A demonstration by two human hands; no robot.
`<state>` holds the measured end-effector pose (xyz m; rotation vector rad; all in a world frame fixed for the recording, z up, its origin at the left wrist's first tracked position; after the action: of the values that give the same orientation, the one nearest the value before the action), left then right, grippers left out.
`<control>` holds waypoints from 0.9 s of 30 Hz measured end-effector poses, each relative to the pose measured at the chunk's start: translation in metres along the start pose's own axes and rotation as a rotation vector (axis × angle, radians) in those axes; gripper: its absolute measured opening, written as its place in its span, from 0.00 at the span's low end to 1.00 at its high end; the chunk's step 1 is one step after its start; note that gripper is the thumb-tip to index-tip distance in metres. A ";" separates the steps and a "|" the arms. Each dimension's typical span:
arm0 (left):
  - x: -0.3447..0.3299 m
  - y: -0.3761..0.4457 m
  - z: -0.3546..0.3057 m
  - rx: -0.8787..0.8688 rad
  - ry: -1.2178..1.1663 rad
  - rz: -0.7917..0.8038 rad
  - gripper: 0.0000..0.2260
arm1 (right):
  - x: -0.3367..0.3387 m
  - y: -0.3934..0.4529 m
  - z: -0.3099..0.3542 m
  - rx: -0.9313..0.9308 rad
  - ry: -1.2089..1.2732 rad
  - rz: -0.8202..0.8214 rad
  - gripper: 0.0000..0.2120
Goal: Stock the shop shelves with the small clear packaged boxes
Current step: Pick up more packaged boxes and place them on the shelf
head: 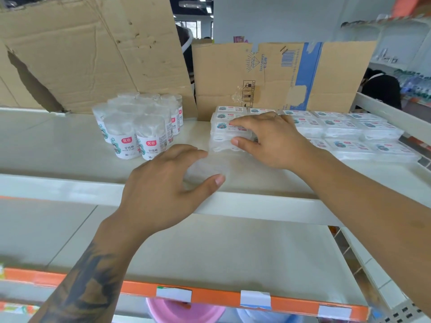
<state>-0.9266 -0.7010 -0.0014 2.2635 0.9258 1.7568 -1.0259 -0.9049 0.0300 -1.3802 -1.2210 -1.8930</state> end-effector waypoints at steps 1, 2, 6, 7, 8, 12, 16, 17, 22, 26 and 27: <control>0.000 0.000 0.000 0.006 -0.006 0.003 0.32 | 0.000 0.000 0.000 0.008 -0.005 -0.002 0.23; 0.000 0.001 0.001 0.012 -0.015 0.010 0.32 | -0.001 0.000 0.000 0.015 -0.009 -0.002 0.23; -0.001 0.004 0.006 0.028 -0.121 0.108 0.38 | -0.006 -0.001 -0.001 -0.006 0.006 0.052 0.25; -0.001 0.006 0.007 0.024 -0.168 0.137 0.38 | -0.006 -0.002 -0.001 -0.021 0.016 0.067 0.25; 0.000 0.006 0.008 0.014 -0.210 0.162 0.39 | -0.004 -0.003 -0.002 -0.039 0.038 0.073 0.26; 0.006 0.011 0.008 -0.043 -0.291 0.204 0.35 | 0.021 -0.027 0.012 0.005 0.235 -0.059 0.25; 0.008 0.015 0.010 -0.029 -0.364 0.205 0.28 | 0.023 -0.071 0.031 0.082 0.516 0.047 0.21; 0.008 0.015 0.011 -0.007 -0.376 0.199 0.27 | 0.018 -0.078 0.033 0.073 0.542 0.099 0.22; 0.011 0.019 0.003 0.046 -0.601 0.048 0.15 | 0.016 -0.087 0.029 0.035 0.725 0.094 0.21; 0.017 0.022 -0.019 0.011 -0.733 0.030 0.08 | 0.031 -0.089 0.024 0.029 0.890 -0.052 0.16; 0.018 0.023 -0.023 0.009 -0.749 0.016 0.11 | 0.034 -0.090 0.022 0.025 0.928 -0.083 0.14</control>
<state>-0.9364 -0.7155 0.0315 2.6034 0.7356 0.7593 -1.0994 -0.8390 0.0303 -0.3061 -0.8047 -2.1540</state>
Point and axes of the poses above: each hand's wrist, its own y-axis towards the middle knuckle, its own x-axis out of the back of the hand, z = x × y, the point moved 6 cm from there along y, towards the middle knuckle, and after that the axes turned 2 degrees about -x, right-handed, at the moved point
